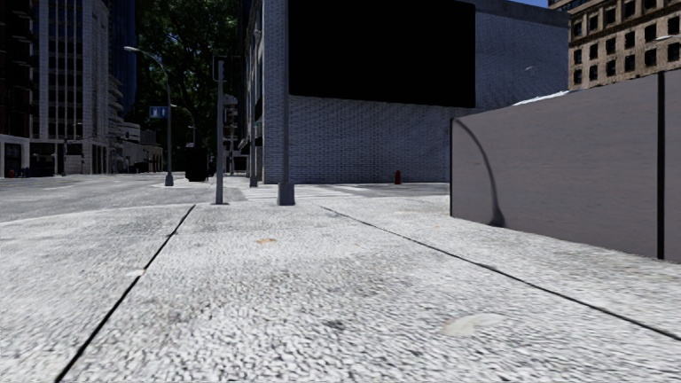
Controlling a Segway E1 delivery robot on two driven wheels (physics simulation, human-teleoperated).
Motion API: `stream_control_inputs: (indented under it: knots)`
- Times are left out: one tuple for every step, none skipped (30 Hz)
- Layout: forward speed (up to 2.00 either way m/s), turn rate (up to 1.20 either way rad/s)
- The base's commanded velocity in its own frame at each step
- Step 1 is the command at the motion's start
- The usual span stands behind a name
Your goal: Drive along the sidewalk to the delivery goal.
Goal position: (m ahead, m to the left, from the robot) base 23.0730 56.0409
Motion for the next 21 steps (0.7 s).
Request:
stream_control_inputs:
  knots:
    - [2.0,0.0]
    - [2.0,0.0]
    - [2.0,0.0]
    - [2.0,0.0]
    - [2.0,0.0]
    - [2.0,0.0]
    - [2.0,0.0]
    - [2.0,0.0]
    - [2.0,0.0]
    - [2.0,0.0]
    - [2.0,0.0]
    - [2.0,0.0]
    - [2.0,0.0]
    - [2.0,0.0]
    - [2.0,0.0]
    - [2.0,0.0]
    - [2.0,0.0]
    - [2.0,0.0]
    - [2.0,0.0]
    - [2.0,0.0]
    - [2.0,0.0]
